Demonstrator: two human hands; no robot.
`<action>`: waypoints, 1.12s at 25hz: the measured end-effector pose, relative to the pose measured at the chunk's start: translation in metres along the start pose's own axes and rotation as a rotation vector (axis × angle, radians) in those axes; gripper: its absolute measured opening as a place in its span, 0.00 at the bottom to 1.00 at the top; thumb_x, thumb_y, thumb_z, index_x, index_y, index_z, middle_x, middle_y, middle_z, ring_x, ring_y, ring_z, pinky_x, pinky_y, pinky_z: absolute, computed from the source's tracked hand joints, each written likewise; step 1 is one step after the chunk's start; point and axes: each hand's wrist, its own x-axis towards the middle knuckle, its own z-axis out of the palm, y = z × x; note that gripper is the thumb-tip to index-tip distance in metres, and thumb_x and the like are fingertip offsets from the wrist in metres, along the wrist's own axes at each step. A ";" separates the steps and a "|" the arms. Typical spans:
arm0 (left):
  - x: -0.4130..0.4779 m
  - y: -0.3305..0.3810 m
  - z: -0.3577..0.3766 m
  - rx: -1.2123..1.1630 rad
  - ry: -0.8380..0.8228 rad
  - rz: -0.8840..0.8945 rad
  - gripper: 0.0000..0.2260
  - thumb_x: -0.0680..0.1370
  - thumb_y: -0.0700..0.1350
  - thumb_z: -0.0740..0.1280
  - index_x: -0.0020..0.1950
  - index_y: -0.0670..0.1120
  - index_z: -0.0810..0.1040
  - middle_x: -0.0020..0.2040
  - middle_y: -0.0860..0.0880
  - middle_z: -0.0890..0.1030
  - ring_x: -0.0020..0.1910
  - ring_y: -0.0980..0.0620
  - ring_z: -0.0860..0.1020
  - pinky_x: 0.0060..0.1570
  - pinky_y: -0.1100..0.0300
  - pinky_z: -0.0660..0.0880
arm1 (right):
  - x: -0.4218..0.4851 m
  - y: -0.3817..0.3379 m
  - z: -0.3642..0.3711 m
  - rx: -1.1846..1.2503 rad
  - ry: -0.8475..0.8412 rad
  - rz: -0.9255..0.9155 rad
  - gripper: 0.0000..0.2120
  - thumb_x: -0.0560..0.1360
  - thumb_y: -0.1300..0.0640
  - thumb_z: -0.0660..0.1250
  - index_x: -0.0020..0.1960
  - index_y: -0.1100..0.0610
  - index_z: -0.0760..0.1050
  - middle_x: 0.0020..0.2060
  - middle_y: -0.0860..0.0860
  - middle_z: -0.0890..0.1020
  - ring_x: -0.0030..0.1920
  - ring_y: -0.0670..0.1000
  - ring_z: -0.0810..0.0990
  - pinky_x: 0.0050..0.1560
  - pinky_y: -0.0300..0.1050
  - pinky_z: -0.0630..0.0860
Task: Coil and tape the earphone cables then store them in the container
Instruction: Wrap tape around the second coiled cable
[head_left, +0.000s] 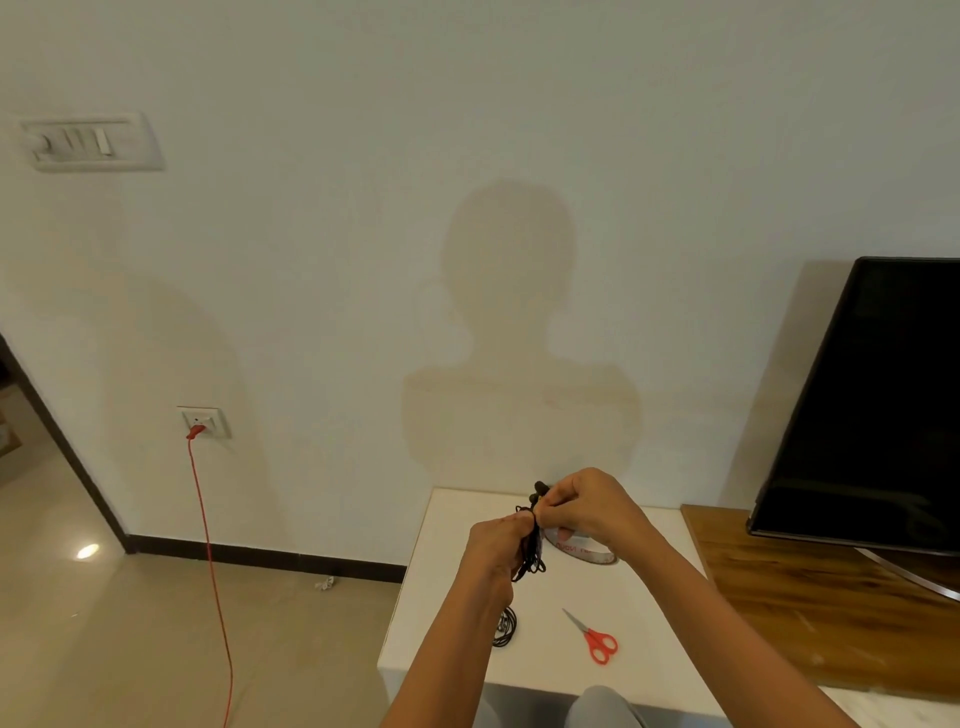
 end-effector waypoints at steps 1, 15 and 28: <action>0.000 0.000 -0.001 -0.024 -0.008 -0.016 0.07 0.76 0.37 0.67 0.38 0.38 0.79 0.33 0.42 0.78 0.29 0.49 0.73 0.29 0.61 0.69 | 0.000 0.000 0.000 0.007 0.006 0.005 0.05 0.65 0.61 0.72 0.40 0.54 0.82 0.30 0.49 0.83 0.25 0.43 0.80 0.38 0.37 0.77; -0.006 0.007 -0.015 -0.224 -0.241 -0.056 0.10 0.77 0.34 0.63 0.54 0.39 0.81 0.39 0.44 0.83 0.33 0.52 0.80 0.32 0.63 0.76 | 0.001 0.011 0.002 0.144 0.017 -0.023 0.02 0.66 0.62 0.74 0.35 0.58 0.83 0.29 0.47 0.82 0.24 0.46 0.76 0.37 0.40 0.76; -0.001 0.000 -0.017 0.035 -0.147 0.202 0.08 0.74 0.36 0.68 0.49 0.41 0.85 0.43 0.44 0.85 0.36 0.55 0.81 0.37 0.68 0.75 | 0.001 0.014 0.007 0.272 0.030 -0.004 0.03 0.66 0.68 0.72 0.36 0.61 0.82 0.32 0.55 0.81 0.26 0.45 0.76 0.29 0.33 0.74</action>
